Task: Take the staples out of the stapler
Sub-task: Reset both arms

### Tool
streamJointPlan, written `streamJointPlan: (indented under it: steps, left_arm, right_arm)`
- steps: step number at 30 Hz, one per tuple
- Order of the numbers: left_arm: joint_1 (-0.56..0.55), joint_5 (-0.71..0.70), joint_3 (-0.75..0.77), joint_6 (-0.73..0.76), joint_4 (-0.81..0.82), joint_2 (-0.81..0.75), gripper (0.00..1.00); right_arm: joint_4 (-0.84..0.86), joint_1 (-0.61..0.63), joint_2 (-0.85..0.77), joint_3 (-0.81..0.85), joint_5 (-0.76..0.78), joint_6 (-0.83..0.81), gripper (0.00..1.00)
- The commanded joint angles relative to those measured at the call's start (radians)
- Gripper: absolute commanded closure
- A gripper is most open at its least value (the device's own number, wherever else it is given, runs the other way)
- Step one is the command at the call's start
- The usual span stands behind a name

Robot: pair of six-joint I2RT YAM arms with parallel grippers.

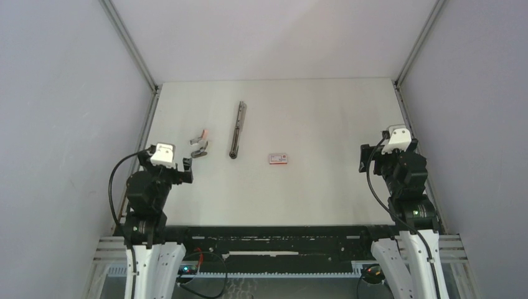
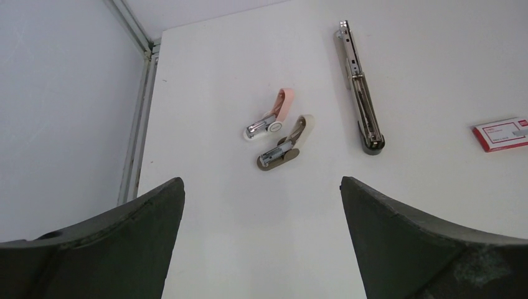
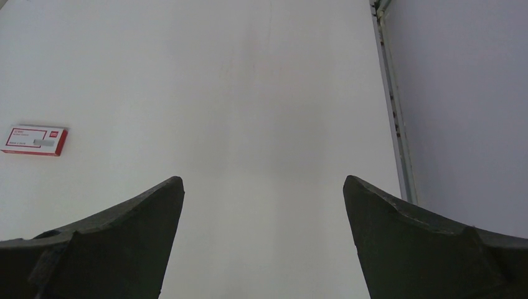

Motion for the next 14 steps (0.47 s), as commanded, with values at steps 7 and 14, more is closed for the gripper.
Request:
streamJointPlan:
  steps: [7,14]
  left_arm:
    - [0.008,-0.087,-0.074,0.019,-0.026,-0.125,0.0]
    - [0.008,-0.171,-0.093,-0.017,0.012,-0.143,0.0]
  right_arm:
    - [0.012,-0.003,-0.146,-0.066,-0.038,-0.011,0.0]
    - [0.011,-0.003,-0.158,-0.072,-0.032,-0.016,0.0]
